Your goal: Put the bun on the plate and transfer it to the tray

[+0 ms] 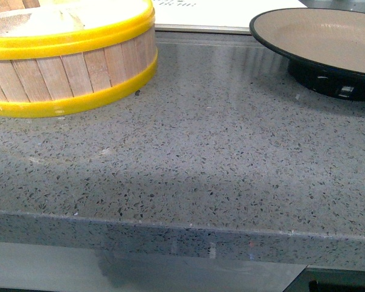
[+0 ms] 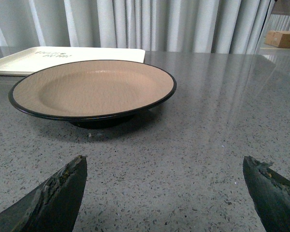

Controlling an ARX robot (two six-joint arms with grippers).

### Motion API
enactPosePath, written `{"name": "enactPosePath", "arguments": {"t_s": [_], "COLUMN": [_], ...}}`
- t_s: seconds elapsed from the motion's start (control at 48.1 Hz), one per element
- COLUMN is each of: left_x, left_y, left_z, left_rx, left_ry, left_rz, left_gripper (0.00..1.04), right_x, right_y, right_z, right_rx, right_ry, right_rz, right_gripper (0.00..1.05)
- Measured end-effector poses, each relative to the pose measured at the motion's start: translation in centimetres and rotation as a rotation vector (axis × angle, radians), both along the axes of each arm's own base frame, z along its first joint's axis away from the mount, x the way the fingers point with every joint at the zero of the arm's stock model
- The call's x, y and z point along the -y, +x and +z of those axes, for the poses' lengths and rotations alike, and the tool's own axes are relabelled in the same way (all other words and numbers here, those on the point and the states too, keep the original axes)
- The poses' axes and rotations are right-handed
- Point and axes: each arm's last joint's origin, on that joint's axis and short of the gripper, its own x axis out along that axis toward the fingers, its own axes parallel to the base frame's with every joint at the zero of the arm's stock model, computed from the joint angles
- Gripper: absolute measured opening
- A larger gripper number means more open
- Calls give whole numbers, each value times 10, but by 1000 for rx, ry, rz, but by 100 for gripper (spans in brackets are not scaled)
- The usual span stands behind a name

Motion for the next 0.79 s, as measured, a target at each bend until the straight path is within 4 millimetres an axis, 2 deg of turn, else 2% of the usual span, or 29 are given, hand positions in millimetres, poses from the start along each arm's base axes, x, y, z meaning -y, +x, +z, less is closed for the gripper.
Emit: {"name": "enactPosePath", "arguments": {"t_s": [0.79], "left_x": [0], "left_y": [0], "left_z": [0], "left_rx": [0], "left_ry": [0], "left_rz": [0], "left_gripper": [98], "right_x": [0], "right_y": [0], "right_z": [0], "right_rx": [0], "right_ry": [0], "right_rz": [0], "right_gripper": [96]}}
